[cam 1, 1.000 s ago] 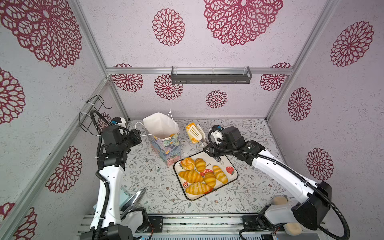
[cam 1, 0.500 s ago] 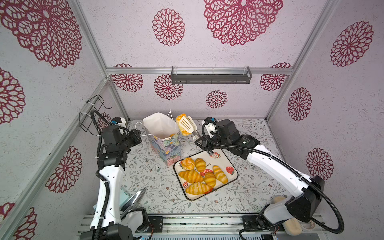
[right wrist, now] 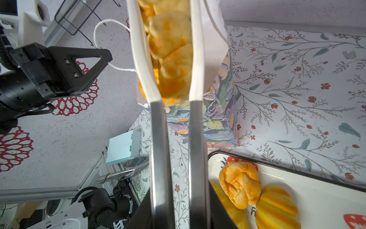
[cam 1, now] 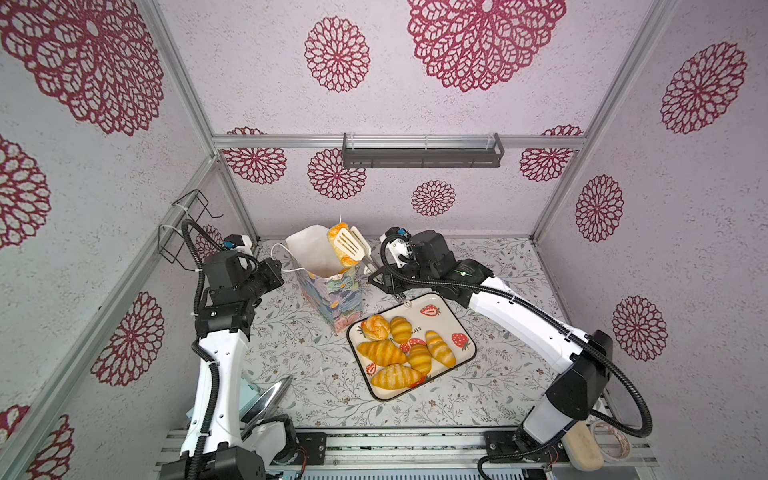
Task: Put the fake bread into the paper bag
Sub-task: 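Lower the flaky bun into the bag opening and open the tongs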
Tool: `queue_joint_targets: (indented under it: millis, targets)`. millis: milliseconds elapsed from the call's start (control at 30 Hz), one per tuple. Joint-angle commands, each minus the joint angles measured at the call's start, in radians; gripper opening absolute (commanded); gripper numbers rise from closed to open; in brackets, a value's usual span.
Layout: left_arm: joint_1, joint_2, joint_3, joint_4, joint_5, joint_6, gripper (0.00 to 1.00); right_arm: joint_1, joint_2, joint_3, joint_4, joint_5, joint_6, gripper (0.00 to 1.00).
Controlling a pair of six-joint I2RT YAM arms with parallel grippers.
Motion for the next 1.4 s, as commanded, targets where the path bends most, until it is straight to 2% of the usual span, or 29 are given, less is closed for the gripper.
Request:
queue_joint_targets:
  millis: [0,467,1367]
  targets:
    - [0.008,0.000,0.002,0.015,0.003,-0.004,0.00,0.014,-0.003,0.069,0.067,-0.032,-0.020,0.32]
    - [0.008,-0.003,0.002,0.015,0.003,-0.003,0.00,0.042,0.095,0.154,0.060,-0.051,-0.017,0.37]
    - [0.009,-0.004,0.004,0.013,0.001,-0.001,0.00,0.059,0.105,0.148,0.060,-0.050,-0.005,0.48]
